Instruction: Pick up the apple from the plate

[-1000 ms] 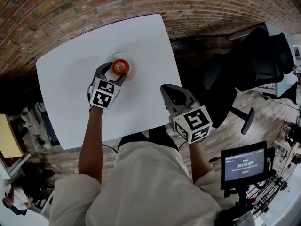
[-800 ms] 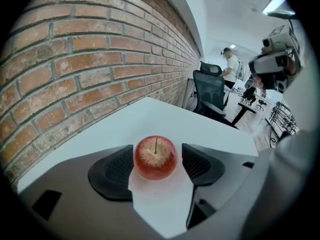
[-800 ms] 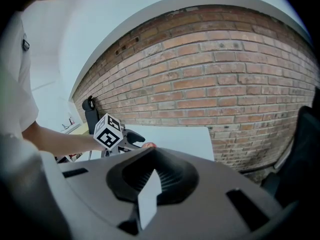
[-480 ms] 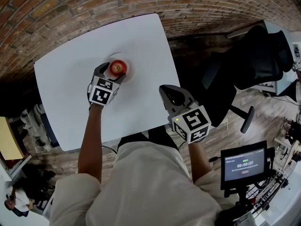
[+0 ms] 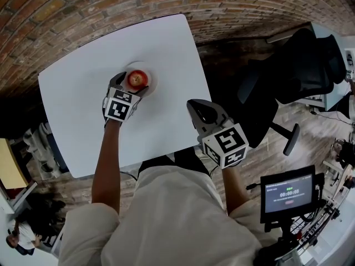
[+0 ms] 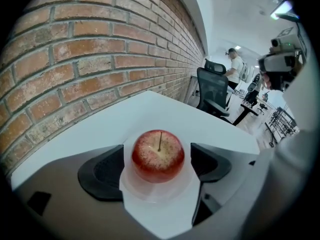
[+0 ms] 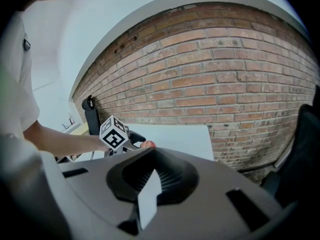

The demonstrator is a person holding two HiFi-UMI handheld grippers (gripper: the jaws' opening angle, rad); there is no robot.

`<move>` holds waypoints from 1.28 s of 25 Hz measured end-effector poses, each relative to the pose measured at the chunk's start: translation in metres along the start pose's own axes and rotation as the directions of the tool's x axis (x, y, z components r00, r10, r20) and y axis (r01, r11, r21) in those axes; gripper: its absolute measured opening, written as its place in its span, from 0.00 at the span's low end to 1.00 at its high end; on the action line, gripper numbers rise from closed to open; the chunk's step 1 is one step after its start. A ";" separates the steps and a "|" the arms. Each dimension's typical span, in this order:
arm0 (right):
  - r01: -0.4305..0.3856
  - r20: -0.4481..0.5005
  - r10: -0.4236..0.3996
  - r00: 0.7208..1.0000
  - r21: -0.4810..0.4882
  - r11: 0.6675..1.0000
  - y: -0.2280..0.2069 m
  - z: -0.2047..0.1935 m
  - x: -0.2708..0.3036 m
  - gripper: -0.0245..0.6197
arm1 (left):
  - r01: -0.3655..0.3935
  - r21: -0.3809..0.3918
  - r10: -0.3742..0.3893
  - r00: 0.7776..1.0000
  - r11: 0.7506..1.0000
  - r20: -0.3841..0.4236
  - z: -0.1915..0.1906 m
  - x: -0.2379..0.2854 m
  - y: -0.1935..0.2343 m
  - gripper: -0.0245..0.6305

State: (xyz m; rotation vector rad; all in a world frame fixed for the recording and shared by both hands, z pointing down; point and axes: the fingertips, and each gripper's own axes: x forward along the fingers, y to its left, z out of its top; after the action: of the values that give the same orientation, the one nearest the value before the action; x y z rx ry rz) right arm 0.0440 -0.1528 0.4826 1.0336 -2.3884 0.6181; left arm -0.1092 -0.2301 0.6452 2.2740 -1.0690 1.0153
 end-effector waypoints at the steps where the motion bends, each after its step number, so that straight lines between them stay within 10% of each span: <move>1: 0.001 0.000 -0.001 1.000 0.000 1.000 -0.001 0.000 0.000 0.04 | 0.001 -0.004 -0.001 1.000 1.000 0.002 0.000 0.001 0.000 0.66; 32: -0.003 -0.018 0.003 1.000 -0.002 1.000 -0.001 -0.003 0.000 0.04 | -0.011 -0.044 0.012 1.000 0.999 0.019 -0.015 0.012 0.002 0.66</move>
State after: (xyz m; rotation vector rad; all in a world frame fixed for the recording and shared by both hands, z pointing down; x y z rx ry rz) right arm 0.0451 -0.1515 0.4855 1.0197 -2.3749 0.6238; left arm -0.1120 -0.2272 0.6637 2.2496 -1.1026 0.9670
